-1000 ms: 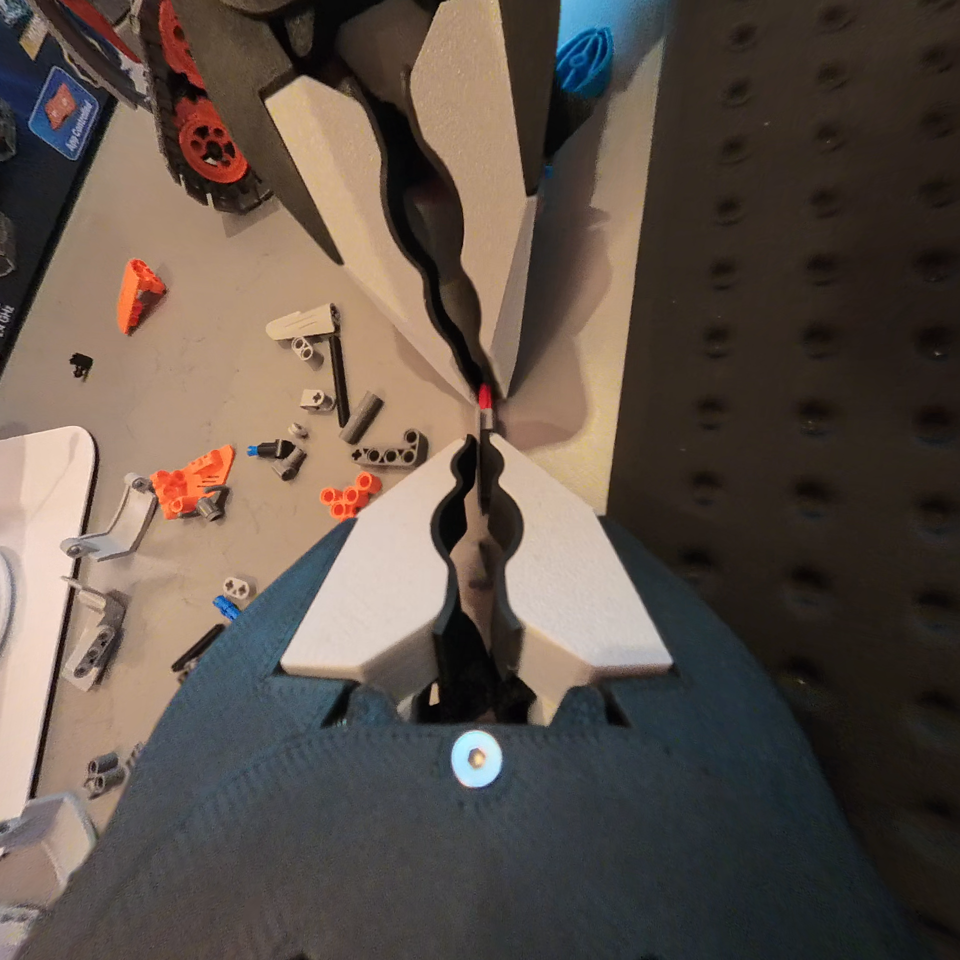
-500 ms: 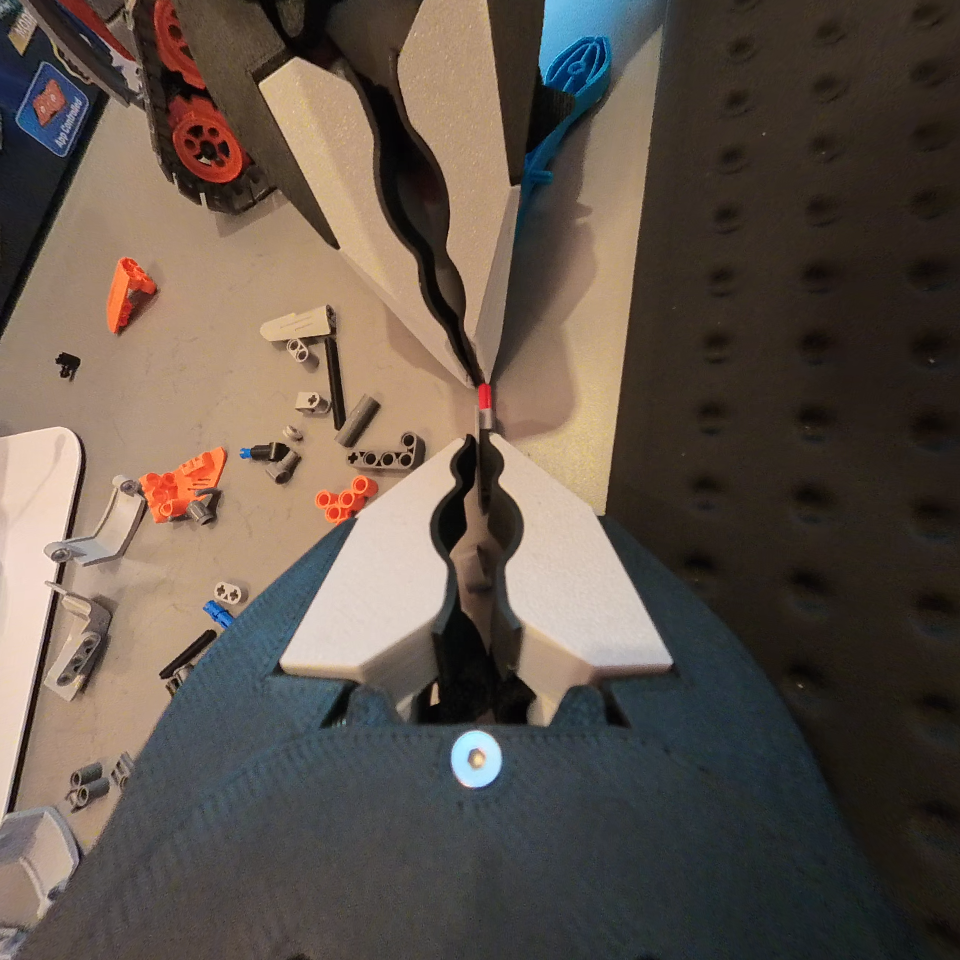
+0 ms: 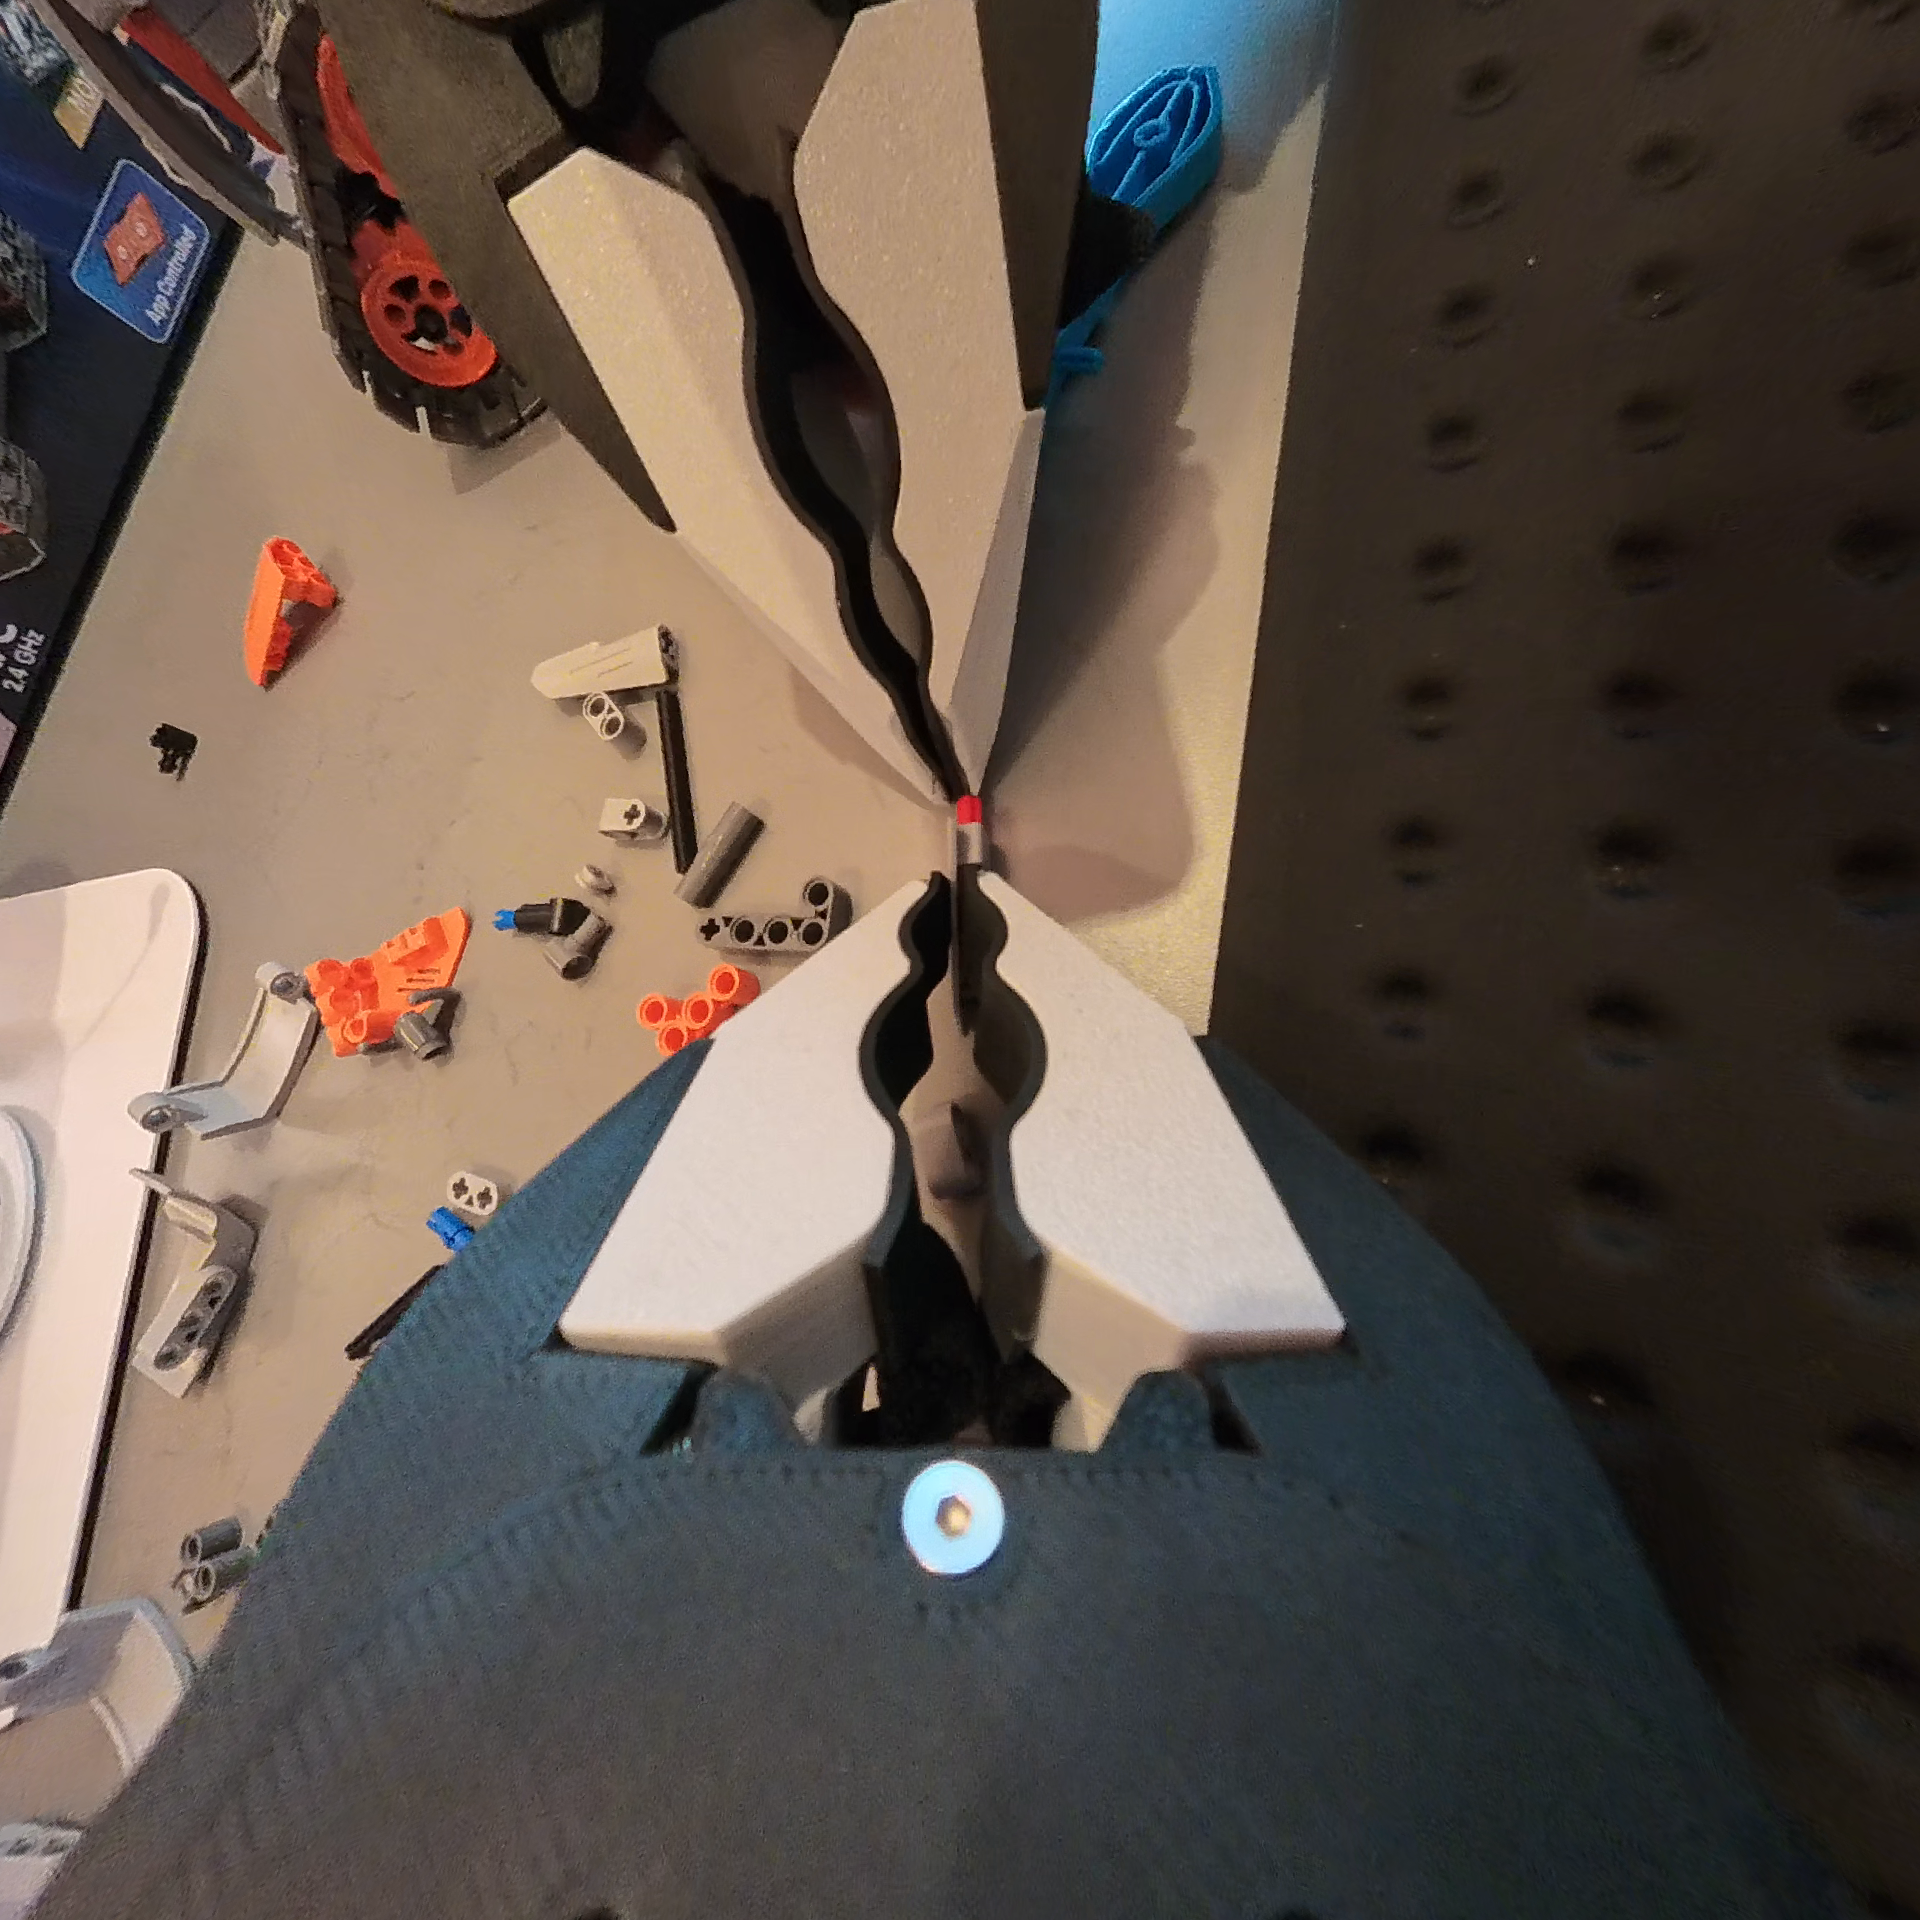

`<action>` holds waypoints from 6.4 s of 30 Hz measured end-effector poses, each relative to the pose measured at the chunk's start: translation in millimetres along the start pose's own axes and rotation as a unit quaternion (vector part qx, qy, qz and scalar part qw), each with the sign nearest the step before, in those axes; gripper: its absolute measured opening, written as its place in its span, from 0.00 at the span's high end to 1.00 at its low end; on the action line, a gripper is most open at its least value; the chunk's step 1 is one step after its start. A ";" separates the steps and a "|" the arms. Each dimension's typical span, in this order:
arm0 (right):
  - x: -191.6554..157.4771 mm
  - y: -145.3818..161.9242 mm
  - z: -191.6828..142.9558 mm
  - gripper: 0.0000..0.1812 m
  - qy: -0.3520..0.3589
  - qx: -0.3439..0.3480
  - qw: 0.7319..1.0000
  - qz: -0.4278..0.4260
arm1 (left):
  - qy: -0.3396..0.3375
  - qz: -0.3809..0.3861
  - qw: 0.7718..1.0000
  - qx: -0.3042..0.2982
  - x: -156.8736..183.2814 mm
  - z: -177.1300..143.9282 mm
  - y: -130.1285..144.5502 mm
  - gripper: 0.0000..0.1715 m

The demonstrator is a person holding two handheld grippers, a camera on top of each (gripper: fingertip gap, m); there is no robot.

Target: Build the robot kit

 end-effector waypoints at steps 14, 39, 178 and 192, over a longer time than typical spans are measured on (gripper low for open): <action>13.1 3.7 -25.6 0.99 0.024 -0.009 1.000 0.010 | 0.017 0.012 1.000 -0.005 -6.0 5.9 -5.4 0.97; 22.7 6.8 -46.9 0.96 0.065 0.002 0.998 -0.007 | 0.029 0.009 1.000 0.004 -13.6 3.8 -4.8 0.95; 41.7 -1.8 -64.1 0.86 0.184 0.070 0.980 -0.007 | -0.003 -0.166 0.983 -0.080 -99.4 -32.1 50.4 0.99; 47.0 -36.8 -74.2 0.78 0.311 0.154 0.936 -0.062 | 0.101 -0.331 0.870 0.352 -90.8 -56.3 -60.1 0.99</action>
Point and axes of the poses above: each gripper's, where its closed fingertips meet, z out along the fingers, y out of its underside, x = y × z across the jaws, the point moved 4 cm from there along -z, back along the fingers, and after that the axes turned 7 degrees about y, right-handed, at the moved point
